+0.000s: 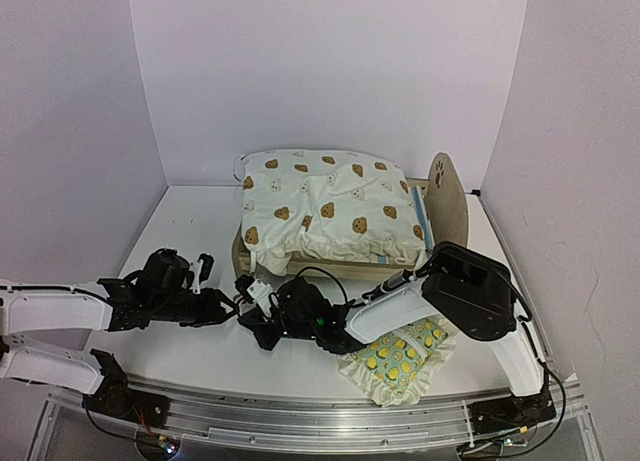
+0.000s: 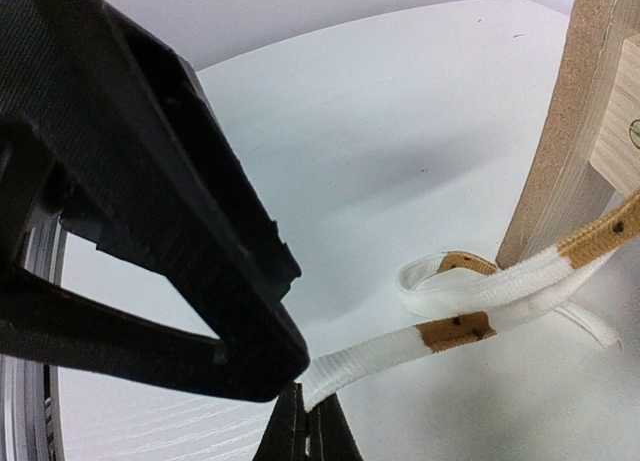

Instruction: Set up the pet bed

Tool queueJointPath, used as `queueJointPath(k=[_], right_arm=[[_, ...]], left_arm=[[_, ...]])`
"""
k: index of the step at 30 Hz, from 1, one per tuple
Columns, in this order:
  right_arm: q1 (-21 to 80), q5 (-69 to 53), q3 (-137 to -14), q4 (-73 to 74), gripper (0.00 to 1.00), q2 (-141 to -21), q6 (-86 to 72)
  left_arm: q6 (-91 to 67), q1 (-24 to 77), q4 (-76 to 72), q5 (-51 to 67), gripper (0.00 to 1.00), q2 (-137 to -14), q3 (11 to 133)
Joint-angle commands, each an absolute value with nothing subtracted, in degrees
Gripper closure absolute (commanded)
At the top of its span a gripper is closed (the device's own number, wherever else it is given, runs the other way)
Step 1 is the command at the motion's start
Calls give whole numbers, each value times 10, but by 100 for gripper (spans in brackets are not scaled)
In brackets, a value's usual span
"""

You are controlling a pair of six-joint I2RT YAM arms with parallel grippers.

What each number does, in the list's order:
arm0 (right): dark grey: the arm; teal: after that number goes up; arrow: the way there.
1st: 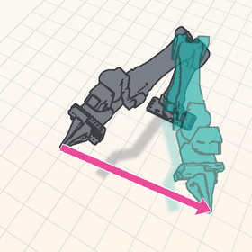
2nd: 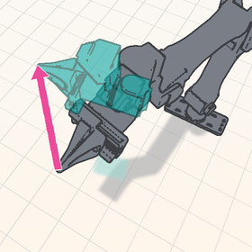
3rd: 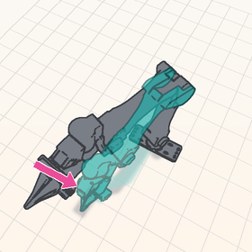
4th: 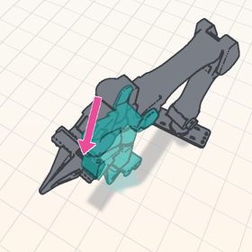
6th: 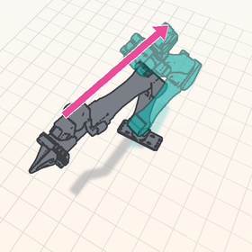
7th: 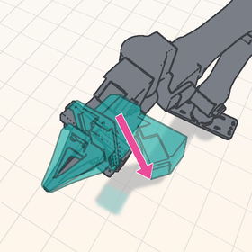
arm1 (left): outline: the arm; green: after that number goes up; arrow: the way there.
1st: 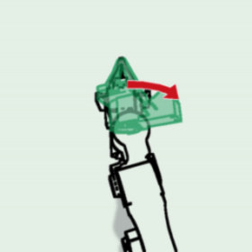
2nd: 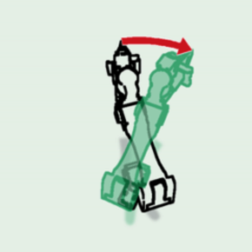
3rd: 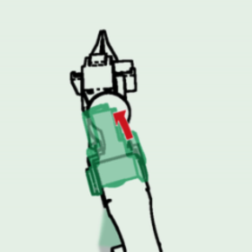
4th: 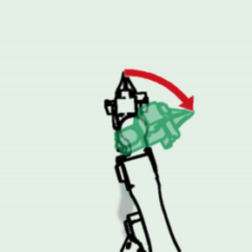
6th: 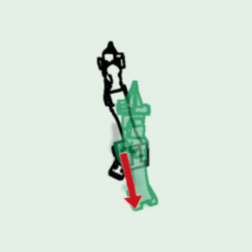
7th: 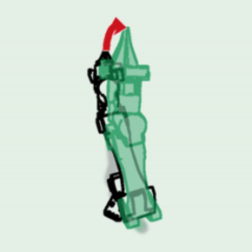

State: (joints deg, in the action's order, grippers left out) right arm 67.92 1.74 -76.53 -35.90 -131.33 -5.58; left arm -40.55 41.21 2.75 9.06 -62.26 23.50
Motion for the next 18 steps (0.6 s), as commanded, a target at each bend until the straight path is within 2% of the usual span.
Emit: queueJointPath(k=[1,7,12,16,18], right_arm=[[681,17,-770,-367,100,-1289,-51],[680,10,-766,-367,100,-1287,-56],[680,9,-768,-370,100,-1290,-58],[680,12,-768,-374,100,-1291,-57],[680,13,-767,-375,100,-1290,-55]], left_arm=[[-410,413,-47,126,59,-643,223],[-413,413,-83,128,65,-668,223],[-416,415,-107,148,75,-695,222],[-421,423,-93,141,77,-706,230],[-422,424,-91,139,83,-705,231]])
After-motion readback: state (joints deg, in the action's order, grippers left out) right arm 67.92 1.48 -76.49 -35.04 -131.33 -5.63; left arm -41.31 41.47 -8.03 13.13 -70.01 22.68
